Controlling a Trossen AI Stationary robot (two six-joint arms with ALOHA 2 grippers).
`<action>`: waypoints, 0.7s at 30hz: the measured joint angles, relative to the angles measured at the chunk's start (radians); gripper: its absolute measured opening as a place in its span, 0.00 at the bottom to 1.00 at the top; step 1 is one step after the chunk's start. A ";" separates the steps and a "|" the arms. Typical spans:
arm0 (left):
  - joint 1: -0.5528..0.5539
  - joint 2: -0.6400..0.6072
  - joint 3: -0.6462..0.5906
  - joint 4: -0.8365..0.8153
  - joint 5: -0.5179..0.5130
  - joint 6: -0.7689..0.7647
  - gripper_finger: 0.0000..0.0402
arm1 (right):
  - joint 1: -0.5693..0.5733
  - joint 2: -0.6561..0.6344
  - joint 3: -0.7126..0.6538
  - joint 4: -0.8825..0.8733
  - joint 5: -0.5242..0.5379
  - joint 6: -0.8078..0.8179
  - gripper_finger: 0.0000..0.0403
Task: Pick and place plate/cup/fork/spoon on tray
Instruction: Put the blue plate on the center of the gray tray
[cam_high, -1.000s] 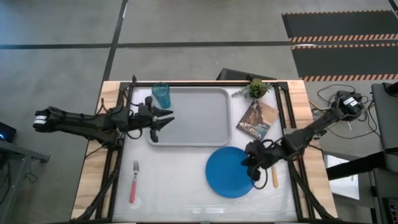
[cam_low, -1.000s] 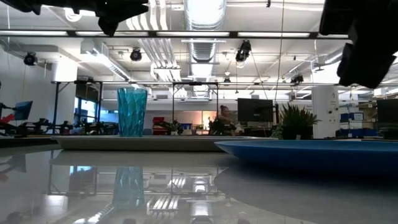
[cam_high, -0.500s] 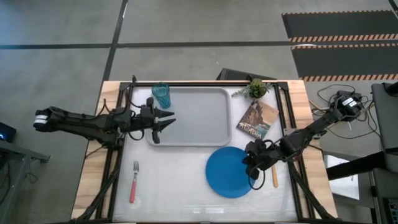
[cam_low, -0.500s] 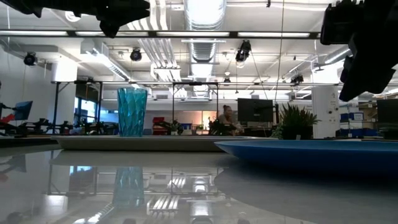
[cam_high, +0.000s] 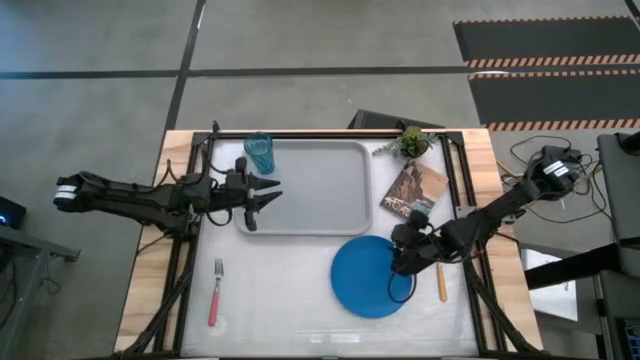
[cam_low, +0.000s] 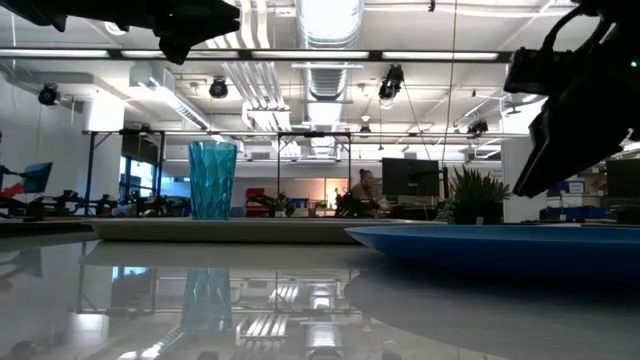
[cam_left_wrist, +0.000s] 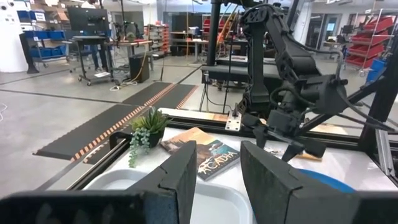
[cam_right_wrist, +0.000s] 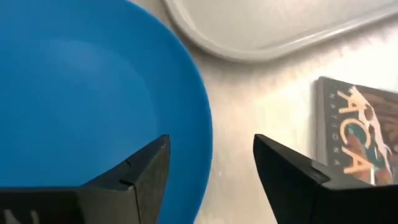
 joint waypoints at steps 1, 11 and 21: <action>0.000 -0.002 -0.002 -0.001 0.000 0.000 0.27 | -0.001 0.003 -0.009 0.022 0.003 -0.013 0.55; 0.000 -0.002 -0.012 0.001 0.000 -0.001 0.27 | -0.001 -0.012 -0.210 0.306 0.003 0.020 0.56; 0.000 -0.002 -0.014 0.001 0.000 -0.004 0.27 | -0.001 -0.012 -0.380 0.674 -0.001 0.023 0.52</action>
